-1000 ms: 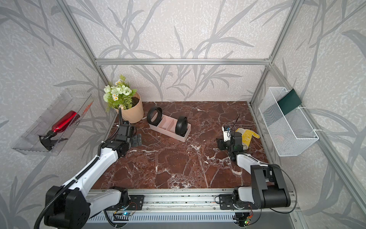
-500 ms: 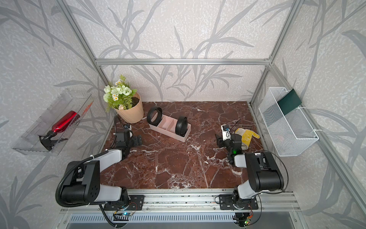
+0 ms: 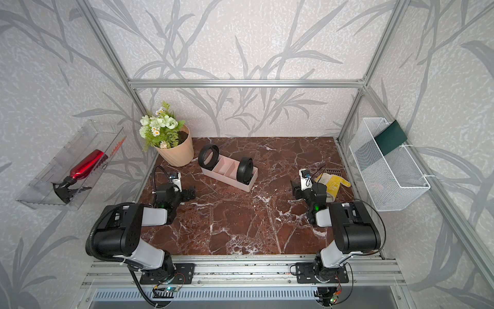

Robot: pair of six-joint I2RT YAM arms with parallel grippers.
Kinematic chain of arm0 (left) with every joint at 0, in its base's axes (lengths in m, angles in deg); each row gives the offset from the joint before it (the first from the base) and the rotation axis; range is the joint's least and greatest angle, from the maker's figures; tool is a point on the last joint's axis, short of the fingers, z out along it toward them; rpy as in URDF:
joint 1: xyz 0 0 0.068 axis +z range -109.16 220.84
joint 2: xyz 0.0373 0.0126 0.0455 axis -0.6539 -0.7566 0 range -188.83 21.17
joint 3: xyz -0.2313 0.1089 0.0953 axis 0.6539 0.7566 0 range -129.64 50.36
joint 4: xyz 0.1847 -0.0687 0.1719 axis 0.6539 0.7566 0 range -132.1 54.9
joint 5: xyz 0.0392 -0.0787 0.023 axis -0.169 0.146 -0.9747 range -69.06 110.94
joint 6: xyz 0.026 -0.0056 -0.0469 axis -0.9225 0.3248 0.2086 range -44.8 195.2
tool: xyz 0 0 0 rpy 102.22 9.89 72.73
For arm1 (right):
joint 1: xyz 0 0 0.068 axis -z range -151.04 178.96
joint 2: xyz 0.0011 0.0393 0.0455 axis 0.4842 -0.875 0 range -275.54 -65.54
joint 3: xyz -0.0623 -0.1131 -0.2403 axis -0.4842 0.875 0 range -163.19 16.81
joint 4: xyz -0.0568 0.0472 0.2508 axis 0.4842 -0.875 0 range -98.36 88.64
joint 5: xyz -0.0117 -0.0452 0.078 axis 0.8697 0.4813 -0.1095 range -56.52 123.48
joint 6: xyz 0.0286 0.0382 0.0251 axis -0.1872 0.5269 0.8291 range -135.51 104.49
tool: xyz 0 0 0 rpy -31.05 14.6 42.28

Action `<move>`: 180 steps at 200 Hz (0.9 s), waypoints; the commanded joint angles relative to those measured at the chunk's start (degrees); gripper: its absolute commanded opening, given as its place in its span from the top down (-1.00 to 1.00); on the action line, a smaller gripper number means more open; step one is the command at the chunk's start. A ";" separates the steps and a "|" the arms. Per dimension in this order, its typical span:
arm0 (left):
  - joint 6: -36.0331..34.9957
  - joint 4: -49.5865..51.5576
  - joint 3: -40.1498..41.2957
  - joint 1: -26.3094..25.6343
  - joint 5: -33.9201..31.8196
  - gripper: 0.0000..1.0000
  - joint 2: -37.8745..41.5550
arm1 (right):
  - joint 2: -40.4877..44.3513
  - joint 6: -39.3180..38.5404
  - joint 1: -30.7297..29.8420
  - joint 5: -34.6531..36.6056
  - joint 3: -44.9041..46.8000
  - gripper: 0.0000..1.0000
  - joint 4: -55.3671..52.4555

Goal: Place the belts into the storage roll
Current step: Reset both arms

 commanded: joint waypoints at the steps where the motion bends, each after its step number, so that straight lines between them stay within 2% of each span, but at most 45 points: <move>1: 0.15 -6.93 -1.08 0.13 -2.18 -0.99 0.06 | -0.32 -0.31 0.22 -0.37 -0.12 -0.36 1.10; 19: 0.29 -1.95 -2.35 0.14 -2.16 -0.99 1.58 | -0.42 0.27 0.13 1.41 -1.24 -0.52 -0.93; 27: 0.17 -2.09 -2.30 0.14 -2.12 -0.99 1.34 | 0.12 -0.22 0.15 0.71 -2.87 -0.71 -5.08; 36: 0.08 -4.70 -1.71 0.09 -2.12 -0.99 0.62 | 0.20 -0.23 0.22 0.73 -2.80 -0.73 -4.91; 48: 0.15 -3.27 -2.09 0.11 -2.12 -0.99 1.15 | -0.27 -0.01 0.15 0.72 -2.46 -0.76 -3.31; 51: 0.15 -2.30 -2.27 0.16 -2.07 -0.99 1.41 | -0.07 -0.12 0.21 0.85 -2.48 -0.80 -3.86; 56: 0.24 -1.52 -2.42 0.16 -2.10 -0.99 1.54 | -0.03 -0.15 0.22 0.86 -2.50 -1.00 -3.89; 180: 0.09 -2.48 -2.12 0.17 -2.07 -0.99 1.46 | -0.28 -0.92 -0.11 -0.12 -2.42 -0.98 -3.25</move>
